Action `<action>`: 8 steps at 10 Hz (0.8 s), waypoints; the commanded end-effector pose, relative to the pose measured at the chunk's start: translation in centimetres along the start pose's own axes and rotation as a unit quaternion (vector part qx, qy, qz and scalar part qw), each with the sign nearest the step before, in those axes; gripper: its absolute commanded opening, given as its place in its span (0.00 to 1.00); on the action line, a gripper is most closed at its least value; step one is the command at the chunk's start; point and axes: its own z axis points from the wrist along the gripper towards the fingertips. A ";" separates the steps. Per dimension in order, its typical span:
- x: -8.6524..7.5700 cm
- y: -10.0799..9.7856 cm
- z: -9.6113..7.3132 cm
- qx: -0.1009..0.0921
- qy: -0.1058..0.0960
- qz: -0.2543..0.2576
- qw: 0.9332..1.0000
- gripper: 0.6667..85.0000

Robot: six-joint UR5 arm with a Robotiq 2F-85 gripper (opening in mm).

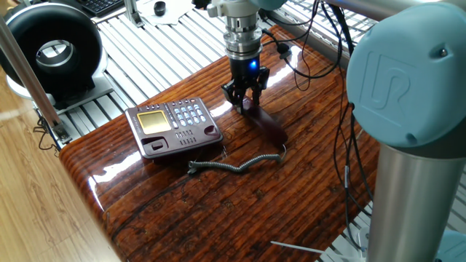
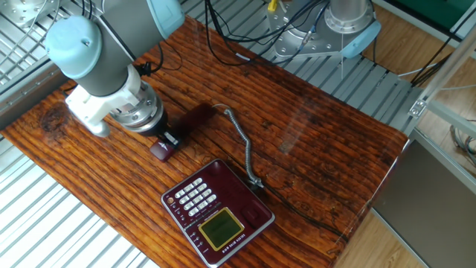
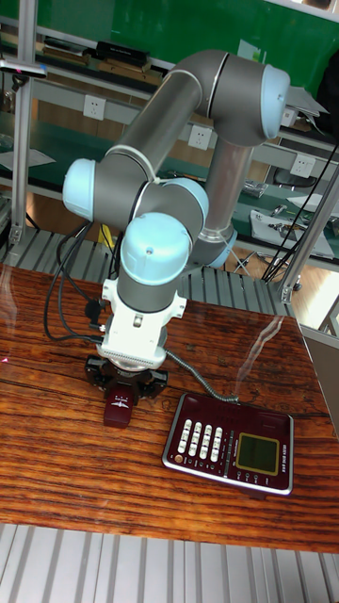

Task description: Place the handset of the telephone on the corresponding phone cradle

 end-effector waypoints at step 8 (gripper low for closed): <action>-0.4 7.7 -10.1 -0.053 -0.080 -0.169 0.981 0.00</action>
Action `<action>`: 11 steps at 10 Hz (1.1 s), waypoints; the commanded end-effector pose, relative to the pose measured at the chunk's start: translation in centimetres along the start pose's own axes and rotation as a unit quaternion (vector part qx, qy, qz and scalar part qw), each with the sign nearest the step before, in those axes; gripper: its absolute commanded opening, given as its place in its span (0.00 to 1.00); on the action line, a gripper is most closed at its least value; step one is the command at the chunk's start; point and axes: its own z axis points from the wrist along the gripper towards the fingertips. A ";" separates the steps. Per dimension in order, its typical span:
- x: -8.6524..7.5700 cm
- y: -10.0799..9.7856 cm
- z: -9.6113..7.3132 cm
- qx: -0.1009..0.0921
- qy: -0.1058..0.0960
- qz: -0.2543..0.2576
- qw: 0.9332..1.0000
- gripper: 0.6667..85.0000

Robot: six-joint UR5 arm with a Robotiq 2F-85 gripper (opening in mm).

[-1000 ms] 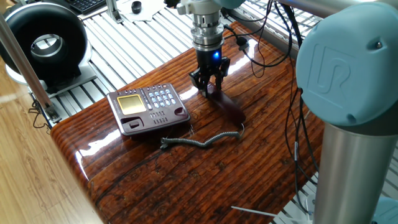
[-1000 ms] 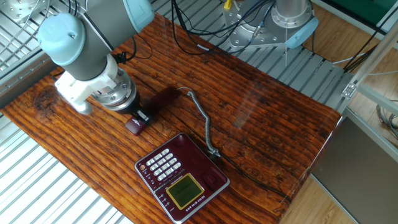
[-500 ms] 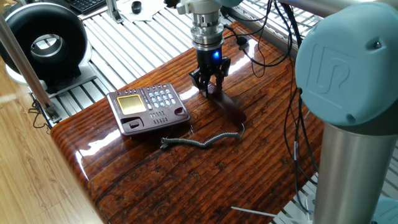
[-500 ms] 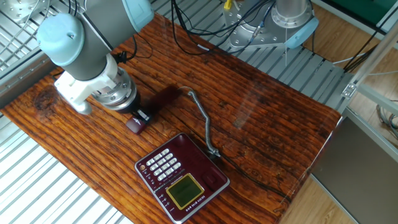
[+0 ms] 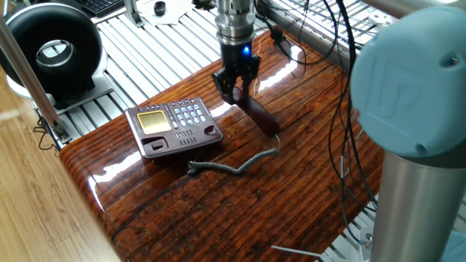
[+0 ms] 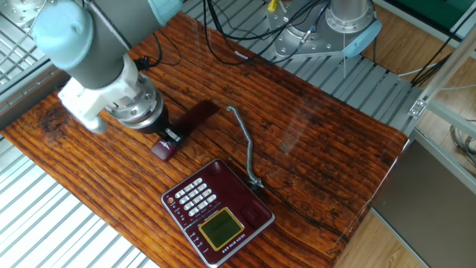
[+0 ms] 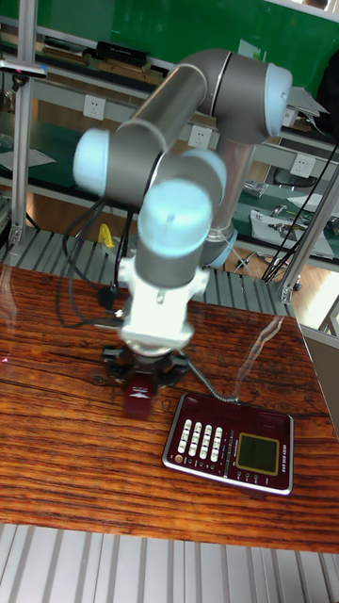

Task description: Place the handset of the telephone on the corresponding phone cradle

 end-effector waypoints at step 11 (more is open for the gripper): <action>2.9 18.8 -2.2 0.004 -0.124 -0.465 0.876 0.00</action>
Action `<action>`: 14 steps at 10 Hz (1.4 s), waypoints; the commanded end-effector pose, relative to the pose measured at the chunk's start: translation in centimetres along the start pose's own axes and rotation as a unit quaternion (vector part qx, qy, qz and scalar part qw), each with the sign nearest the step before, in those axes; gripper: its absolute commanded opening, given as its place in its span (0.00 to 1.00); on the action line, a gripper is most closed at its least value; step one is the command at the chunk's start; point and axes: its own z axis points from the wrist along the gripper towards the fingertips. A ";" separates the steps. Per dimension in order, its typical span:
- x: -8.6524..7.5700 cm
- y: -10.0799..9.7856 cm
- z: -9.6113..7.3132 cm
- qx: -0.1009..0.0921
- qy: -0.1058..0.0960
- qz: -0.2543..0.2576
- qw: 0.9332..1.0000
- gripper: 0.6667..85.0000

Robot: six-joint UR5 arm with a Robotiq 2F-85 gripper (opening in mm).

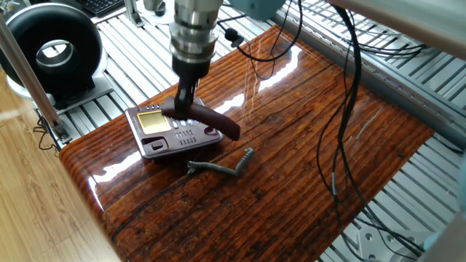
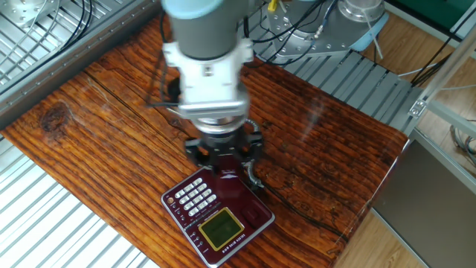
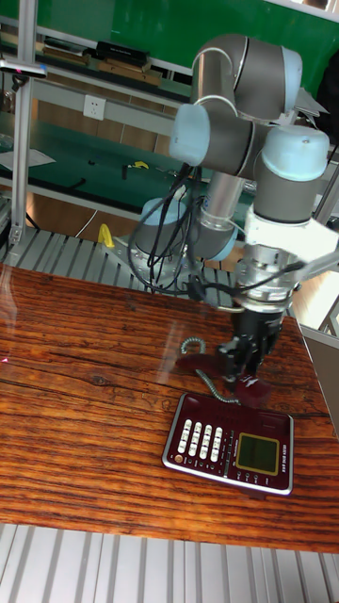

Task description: Place the handset of the telephone on the corresponding phone cradle

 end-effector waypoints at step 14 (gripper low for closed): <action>8.3 2.0 -0.1 -0.017 0.150 -0.289 0.945 0.00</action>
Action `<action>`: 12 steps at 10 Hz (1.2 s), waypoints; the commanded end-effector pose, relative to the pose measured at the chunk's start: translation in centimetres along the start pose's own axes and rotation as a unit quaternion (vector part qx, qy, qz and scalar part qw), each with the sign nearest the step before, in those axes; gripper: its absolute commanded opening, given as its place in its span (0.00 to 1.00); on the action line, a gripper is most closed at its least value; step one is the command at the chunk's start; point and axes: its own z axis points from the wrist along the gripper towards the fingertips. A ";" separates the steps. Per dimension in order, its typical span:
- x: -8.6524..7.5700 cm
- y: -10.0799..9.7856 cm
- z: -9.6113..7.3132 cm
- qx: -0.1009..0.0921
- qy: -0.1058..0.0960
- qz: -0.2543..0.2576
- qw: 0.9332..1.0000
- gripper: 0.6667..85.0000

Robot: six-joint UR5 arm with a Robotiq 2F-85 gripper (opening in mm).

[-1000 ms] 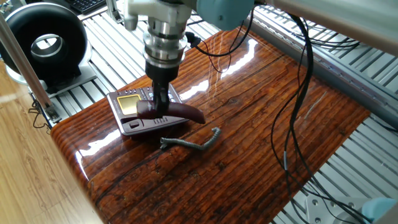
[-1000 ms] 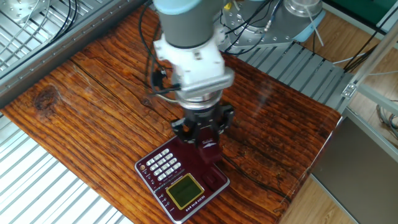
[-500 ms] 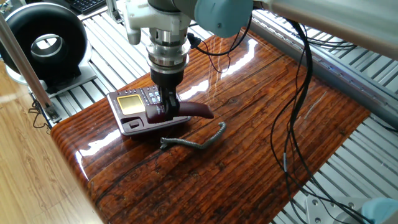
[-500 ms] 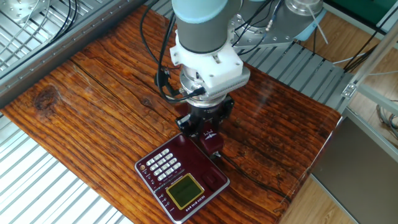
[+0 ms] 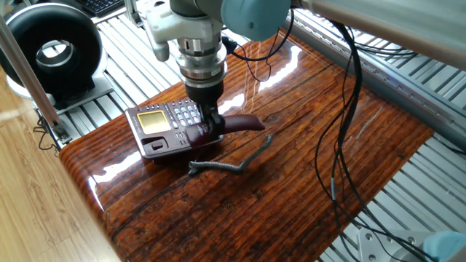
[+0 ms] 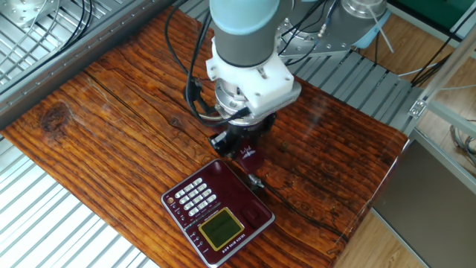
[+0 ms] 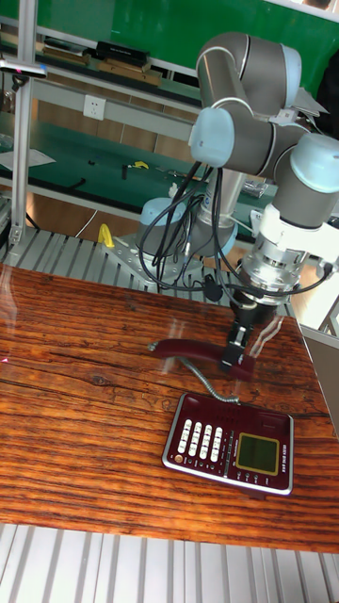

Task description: Place the handset of the telephone on the corresponding phone cradle

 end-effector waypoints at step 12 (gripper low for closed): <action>-11.1 -4.9 -0.5 0.013 -0.088 0.065 0.994 0.00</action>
